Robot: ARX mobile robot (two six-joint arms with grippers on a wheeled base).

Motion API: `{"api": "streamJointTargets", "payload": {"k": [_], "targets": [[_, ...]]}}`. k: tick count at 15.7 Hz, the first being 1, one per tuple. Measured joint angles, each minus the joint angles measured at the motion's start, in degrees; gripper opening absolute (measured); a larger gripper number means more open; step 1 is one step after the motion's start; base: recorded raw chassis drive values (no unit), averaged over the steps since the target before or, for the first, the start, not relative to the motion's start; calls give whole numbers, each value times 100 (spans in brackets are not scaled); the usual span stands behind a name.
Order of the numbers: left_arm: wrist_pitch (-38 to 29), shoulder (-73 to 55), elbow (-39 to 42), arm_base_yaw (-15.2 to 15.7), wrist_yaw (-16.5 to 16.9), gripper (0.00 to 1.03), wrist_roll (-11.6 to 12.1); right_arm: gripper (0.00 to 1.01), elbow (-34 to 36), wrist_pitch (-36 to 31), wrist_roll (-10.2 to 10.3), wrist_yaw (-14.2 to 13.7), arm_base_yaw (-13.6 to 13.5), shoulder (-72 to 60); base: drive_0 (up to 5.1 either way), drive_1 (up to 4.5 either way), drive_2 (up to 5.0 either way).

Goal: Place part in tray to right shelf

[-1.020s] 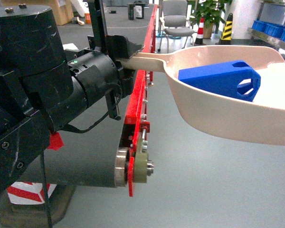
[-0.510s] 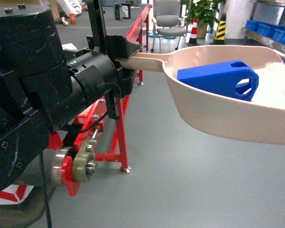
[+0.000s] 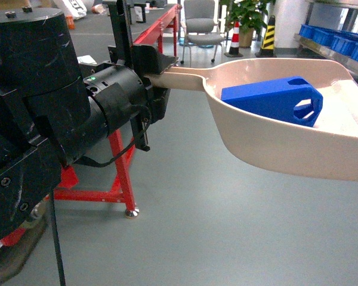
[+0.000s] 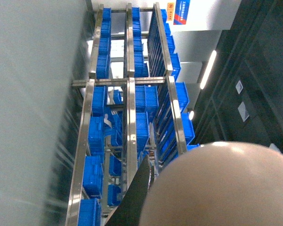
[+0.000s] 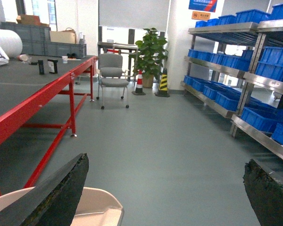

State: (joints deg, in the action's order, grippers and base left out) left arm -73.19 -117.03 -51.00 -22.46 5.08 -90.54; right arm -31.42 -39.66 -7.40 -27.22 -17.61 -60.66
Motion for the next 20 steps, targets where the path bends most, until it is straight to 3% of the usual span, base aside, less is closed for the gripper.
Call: {"api": "streamJointTargets", "payload": {"k": [14,20], "targets": [[-13,0,0,0,-2,13,-7,98,0,-4,0,-15,0,2,504,-241,-241],[-17,0,2,-7,13,13,-7,98,0,-2,0,-17,0,2,11,372,-350]]}}
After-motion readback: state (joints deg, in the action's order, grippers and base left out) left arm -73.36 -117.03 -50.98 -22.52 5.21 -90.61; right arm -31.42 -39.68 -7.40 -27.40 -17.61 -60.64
